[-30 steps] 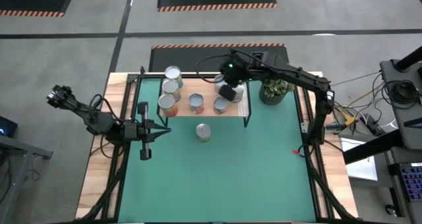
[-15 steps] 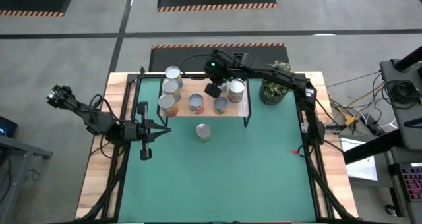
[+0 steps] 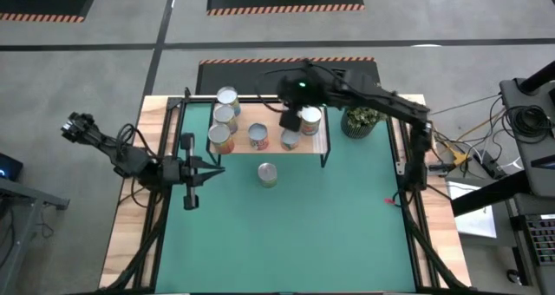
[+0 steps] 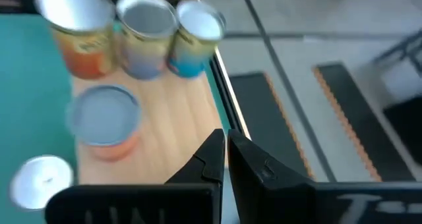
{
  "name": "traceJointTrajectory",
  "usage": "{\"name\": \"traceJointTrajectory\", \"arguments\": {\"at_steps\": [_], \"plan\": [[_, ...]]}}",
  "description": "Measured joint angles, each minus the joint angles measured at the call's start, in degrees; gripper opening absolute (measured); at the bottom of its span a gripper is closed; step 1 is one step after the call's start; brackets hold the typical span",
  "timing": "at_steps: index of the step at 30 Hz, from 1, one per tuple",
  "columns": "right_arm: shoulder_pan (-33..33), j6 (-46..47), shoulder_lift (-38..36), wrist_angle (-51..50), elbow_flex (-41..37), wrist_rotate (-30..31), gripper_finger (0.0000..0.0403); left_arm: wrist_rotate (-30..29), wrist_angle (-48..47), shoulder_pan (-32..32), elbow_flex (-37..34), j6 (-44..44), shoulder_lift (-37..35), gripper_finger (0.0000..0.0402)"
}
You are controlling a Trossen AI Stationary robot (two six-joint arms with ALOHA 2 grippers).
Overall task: Pick and place cans onto a shelf
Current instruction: Adjust the canned goods on the shelf
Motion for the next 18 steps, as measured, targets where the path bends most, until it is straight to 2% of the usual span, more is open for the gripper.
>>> {"name": "traceJointTrajectory", "arguments": {"at_steps": [4,7,10,15,18], "plan": [[4.7,-1.5,-7.3,6.5,-9.0,0.0,0.0009,-1.1,1.1,2.7,1.2,-0.6,2.8,0.0000],[8.1,-1.8,-13.2,11.7,-18.1,-0.2,0.0009,-0.9,-0.7,6.1,4.9,-1.5,7.0,0.0000],[11.0,-2.1,-18.7,17.4,-28.4,0.2,0.0009,0.4,-8.8,9.9,11.4,-2.8,11.8,0.0000],[15.9,-2.6,-28.0,27.5,-45.0,0.1,0.0009,8.0,-25.5,16.7,25.5,-5.7,21.4,0.0000],[18.3,-3.4,-33.6,34.0,-53.5,0.2,0.0009,9.0,-34.1,20.6,33.5,-5.8,27.1,0.0000]]}}
